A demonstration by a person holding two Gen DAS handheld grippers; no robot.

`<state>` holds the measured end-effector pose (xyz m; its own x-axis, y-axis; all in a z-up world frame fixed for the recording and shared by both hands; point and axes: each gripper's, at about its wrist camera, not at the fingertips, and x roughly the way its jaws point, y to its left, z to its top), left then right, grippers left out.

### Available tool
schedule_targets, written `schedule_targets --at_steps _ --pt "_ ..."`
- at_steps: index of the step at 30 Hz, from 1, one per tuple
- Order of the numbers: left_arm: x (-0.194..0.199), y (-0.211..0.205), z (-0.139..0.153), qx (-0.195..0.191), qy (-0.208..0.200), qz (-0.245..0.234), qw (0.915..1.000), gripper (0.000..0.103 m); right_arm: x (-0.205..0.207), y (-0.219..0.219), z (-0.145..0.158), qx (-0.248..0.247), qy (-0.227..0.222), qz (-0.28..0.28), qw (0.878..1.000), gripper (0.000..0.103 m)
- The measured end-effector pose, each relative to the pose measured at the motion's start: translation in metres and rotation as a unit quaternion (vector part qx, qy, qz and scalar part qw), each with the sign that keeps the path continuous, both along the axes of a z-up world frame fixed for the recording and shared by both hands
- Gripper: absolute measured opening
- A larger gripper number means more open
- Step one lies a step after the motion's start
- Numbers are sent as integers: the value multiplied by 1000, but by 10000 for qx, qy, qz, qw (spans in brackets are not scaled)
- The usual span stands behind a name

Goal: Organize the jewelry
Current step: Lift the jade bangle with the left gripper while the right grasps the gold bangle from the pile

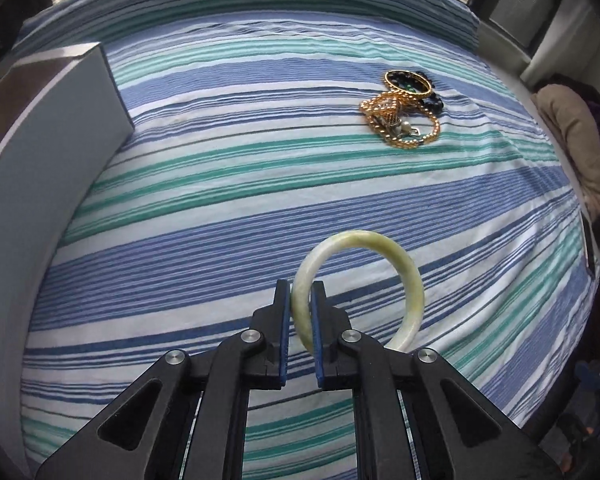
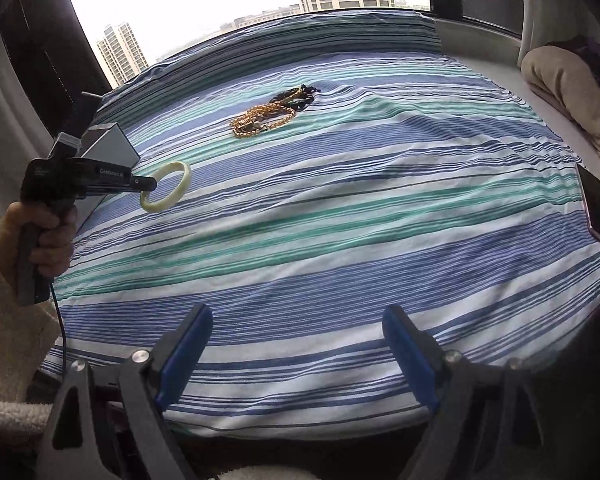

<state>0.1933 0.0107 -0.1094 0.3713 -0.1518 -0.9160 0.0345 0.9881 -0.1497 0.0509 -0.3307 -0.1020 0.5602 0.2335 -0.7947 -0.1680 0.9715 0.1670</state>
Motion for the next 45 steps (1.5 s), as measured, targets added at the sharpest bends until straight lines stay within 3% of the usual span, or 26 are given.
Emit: schedule_targets --at_steps 6,11,14,16,17,19,21,23,26,28,33,38,41,44,45 --pt "-39 49 -4 243 -59 445 9987 8 53 -1 25 425 85 422 9982 89" --pt "-51 64 -12 300 -96 685 9972 8 148 -8 38 1026 177 242 9943 89" --pt "-54 68 -18 289 -102 770 9966 8 213 -3 27 1485 542 87 9874 88" --pt "-56 71 -20 242 -100 813 9963 8 250 8 15 1777 825 19 9806 82" --pt "-58 72 -20 231 -102 831 9962 8 265 18 10 1825 931 38 9788 73" --pt "-59 73 -21 212 -103 856 9961 8 291 44 -2 1873 1180 155 9751 69" --pt "-61 73 -22 187 -103 878 9959 8 310 70 -13 1819 1335 169 9741 62" --pt "-62 75 -23 154 -91 905 9957 8 325 89 -20 1698 1323 19 9766 62" --pt "-65 76 -24 140 -116 904 9957 8 335 113 -15 1315 1003 -19 9862 61" --pt "-65 76 -25 157 -129 886 9959 8 338 126 -11 860 923 12 9920 48" --pt "-67 76 -25 176 -190 849 9961 8 363 91 1 777 711 -502 9932 44" --pt "-68 75 -25 220 -233 847 9959 8 391 56 -12 876 1063 -876 9866 43" --pt "-68 75 -25 234 -224 836 9960 8 398 58 -24 669 1123 -801 9882 30" --pt "-68 74 -25 273 -220 822 9960 8 399 61 -33 483 1099 -720 9901 8" --pt "-68 73 -25 291 -228 812 9960 8 397 61 -33 506 1050 -733 9905 7"
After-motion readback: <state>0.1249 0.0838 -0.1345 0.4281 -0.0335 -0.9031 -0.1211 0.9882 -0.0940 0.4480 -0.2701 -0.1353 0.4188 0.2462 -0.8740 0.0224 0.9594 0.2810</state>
